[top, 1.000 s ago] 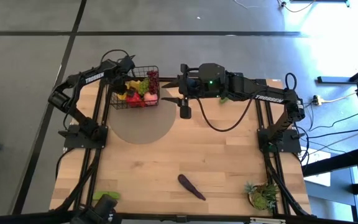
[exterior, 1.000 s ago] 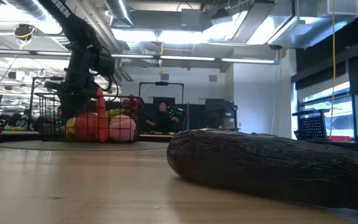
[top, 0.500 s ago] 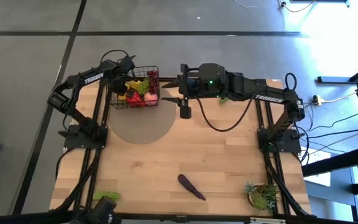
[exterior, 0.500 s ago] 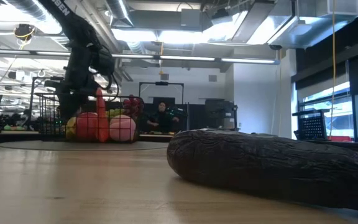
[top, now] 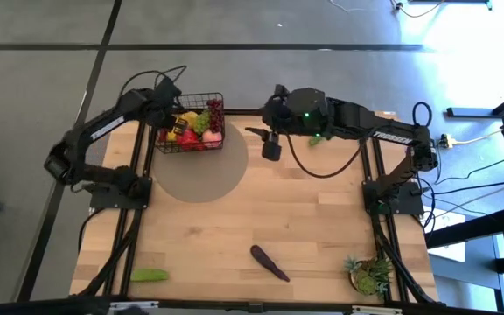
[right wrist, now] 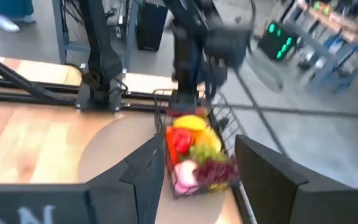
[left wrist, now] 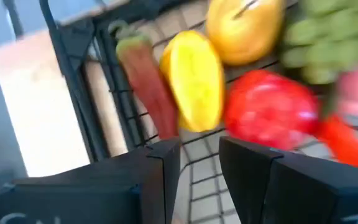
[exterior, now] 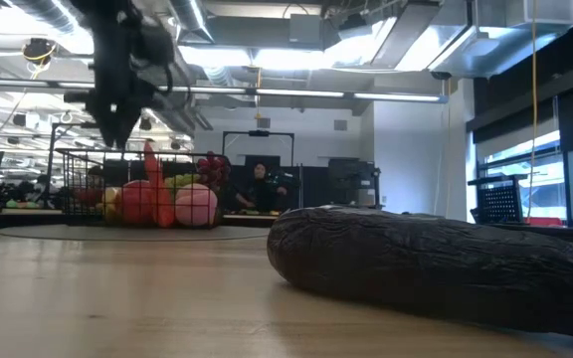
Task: Build produce basket
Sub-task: Put the violet eggplant into the black wire basket
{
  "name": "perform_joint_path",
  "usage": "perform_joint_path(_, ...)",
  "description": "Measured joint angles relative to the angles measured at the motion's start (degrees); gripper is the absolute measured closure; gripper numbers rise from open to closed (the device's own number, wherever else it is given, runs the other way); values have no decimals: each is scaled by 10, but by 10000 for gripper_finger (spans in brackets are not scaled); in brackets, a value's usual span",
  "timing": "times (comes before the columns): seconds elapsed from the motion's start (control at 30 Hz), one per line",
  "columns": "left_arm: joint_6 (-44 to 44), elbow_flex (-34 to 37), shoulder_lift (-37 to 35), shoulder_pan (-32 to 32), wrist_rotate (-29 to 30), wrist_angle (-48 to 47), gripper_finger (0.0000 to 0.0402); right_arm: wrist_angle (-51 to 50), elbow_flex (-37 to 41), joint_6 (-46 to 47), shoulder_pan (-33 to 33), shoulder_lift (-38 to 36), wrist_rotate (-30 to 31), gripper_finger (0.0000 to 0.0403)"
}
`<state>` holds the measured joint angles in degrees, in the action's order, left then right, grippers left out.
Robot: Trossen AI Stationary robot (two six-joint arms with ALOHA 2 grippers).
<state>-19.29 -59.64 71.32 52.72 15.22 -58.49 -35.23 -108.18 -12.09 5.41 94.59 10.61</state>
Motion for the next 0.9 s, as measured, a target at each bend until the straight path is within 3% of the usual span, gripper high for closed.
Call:
perform_joint_path(0.2, 2, 0, -97, -82, -8, 9, 301, -97, 0, 9, 0, -8, -3, 211)
perform_joint_path(0.33, 15, 0, -149, -141, -47, 6, 301, -182, 0, 19, 0, -8, -31, 211)
perform_joint_path(0.57, 34, 0, -208, -234, -141, 4, 301, -287, 0, 158, 0, -8, -93, 211)
perform_joint_path(0.9, 78, 0, -231, -343, -163, -77, 301, -402, 0, 327, -19, -7, -228, 211)
